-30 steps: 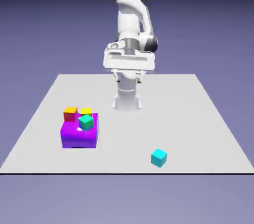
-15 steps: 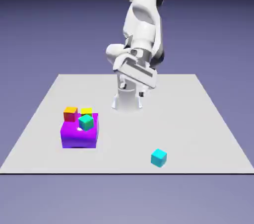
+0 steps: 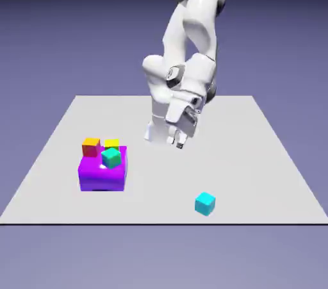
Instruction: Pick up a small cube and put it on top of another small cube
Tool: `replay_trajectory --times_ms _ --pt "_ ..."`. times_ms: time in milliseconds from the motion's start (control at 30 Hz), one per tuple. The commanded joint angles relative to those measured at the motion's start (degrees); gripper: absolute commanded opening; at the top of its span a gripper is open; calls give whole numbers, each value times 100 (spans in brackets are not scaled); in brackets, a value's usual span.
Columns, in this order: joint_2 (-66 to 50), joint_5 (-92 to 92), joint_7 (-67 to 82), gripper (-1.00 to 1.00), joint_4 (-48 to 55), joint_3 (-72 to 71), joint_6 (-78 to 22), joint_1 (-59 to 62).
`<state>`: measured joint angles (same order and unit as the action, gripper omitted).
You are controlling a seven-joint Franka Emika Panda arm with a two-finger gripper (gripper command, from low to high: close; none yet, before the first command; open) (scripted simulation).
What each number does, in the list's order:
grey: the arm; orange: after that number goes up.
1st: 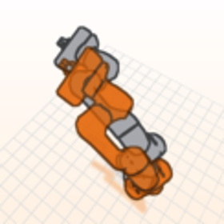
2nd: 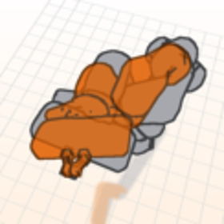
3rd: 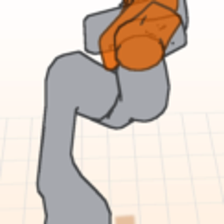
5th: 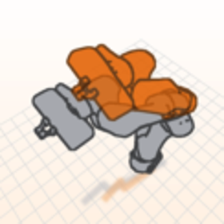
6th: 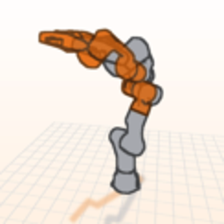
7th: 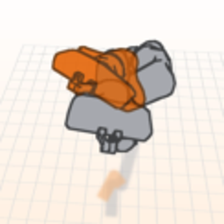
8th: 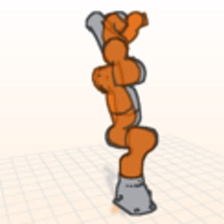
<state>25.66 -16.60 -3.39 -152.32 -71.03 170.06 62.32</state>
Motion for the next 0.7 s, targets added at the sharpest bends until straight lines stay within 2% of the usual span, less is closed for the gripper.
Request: replay_trajectory --times_ms 0,667 --pt "-20 -49 114 0 25 -208 -12 184" --pt "-430 -1019 2398 0 533 -4361 -242 3869"
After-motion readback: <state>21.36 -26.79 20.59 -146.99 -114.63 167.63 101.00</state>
